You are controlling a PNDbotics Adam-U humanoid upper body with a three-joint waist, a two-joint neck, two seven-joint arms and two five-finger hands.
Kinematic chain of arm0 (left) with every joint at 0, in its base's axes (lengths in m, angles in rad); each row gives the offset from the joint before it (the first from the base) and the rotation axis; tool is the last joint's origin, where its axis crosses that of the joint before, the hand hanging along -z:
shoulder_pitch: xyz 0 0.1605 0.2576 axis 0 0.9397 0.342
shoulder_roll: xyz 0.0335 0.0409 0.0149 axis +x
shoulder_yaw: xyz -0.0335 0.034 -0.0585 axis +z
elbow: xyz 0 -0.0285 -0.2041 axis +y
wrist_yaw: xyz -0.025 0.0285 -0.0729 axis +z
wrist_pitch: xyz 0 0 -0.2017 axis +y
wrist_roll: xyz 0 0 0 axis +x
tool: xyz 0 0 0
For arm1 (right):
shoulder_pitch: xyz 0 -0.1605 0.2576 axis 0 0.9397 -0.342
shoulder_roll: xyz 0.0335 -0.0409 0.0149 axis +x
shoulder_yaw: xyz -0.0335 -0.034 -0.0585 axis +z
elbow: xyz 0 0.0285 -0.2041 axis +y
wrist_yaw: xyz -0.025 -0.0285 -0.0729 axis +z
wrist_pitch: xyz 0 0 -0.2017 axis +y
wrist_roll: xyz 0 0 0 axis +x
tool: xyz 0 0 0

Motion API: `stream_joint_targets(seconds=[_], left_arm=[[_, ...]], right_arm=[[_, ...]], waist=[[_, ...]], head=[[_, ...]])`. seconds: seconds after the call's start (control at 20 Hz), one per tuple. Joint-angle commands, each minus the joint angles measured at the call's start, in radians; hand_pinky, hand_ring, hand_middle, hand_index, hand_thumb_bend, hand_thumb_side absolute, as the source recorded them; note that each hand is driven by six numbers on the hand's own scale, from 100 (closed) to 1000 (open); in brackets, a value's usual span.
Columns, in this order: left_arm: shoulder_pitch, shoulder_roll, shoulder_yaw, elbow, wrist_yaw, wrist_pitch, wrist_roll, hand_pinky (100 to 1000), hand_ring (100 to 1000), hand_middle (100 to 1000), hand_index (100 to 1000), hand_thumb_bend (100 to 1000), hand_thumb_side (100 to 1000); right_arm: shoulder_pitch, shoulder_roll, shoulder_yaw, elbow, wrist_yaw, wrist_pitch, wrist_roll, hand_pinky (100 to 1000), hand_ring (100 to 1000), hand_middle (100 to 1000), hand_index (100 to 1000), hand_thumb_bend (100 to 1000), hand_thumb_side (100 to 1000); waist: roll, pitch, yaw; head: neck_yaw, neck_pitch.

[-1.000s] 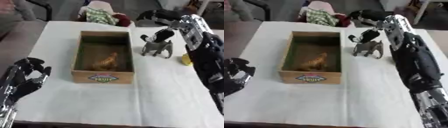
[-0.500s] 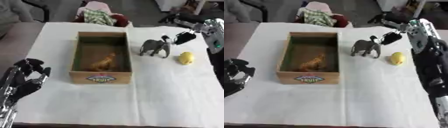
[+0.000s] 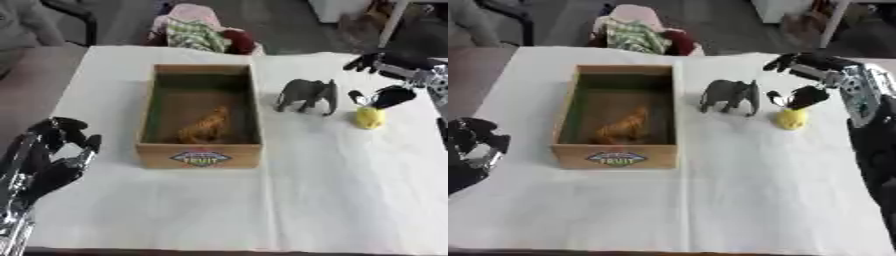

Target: Pick up objects on the table and place them in the box.

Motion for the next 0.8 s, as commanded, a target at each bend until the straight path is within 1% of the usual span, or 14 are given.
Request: stream_joint_targets(seconds=[0.05,0.2,0.3,0.4,0.6,0.65,0.75,0.8], left_arm=[[-0.006,0.021,0.011,-0.013,-0.004,-0.001,0.005,751,488,444,623,323,100],[-0.007,0.020,0.009,-0.013,-0.004,-0.001,0.003,751,489,445,623,323,100],[-0.007,0.020,0.009,-0.014,-0.004,-0.001,0.003,751,489,445,623,323,100],[-0.006,0.020,0.010,-0.014,-0.004,-0.001,0.004,751,489,445,623,323,100],[-0.005,0.020,0.009,-0.014,-0.004,-0.001,0.003,751,489,445,624,322,100],[-0.005,0.019,0.008,-0.014,-0.004,-0.001,0.003,751,489,445,624,321,100],[-0.005,0.019,0.008,-0.014,-0.003,-0.001,0.003,751,489,445,624,321,100],[-0.005,0.019,0.008,-0.014,-0.003,-0.001,0.003,751,490,445,624,321,100]], right_arm=[[-0.004,-0.043,-0.012,0.012,0.011,0.013,-0.001,816,872,867,930,148,421],[0.009,-0.042,-0.016,0.040,0.029,0.030,-0.006,816,873,869,929,147,463],[0.016,-0.042,-0.020,0.055,0.049,0.045,-0.017,817,877,873,930,175,452],[0.020,-0.042,-0.022,0.066,0.074,0.057,-0.033,817,876,873,930,180,444],[0.023,-0.040,-0.021,0.078,0.121,0.066,-0.063,794,818,847,918,187,484],[0.023,-0.038,-0.021,0.076,0.133,0.067,-0.072,768,767,816,899,168,489],[0.023,-0.036,-0.024,0.072,0.149,0.071,-0.098,740,700,778,875,126,480],[0.023,-0.035,-0.027,0.066,0.154,0.077,-0.113,703,593,714,836,100,459]], waist=[[0.003,-0.015,-0.004],[0.005,-0.013,-0.005],[0.006,-0.013,-0.004],[0.007,-0.012,-0.004],[0.009,-0.012,-0.005],[0.009,-0.012,-0.006],[0.010,-0.012,-0.007],[0.011,-0.012,-0.007]], head=[[0.003,0.003],[0.004,0.002],[0.004,0.001],[0.004,0.001],[0.004,0.000],[0.004,0.000],[0.004,-0.001],[0.004,-0.001]])
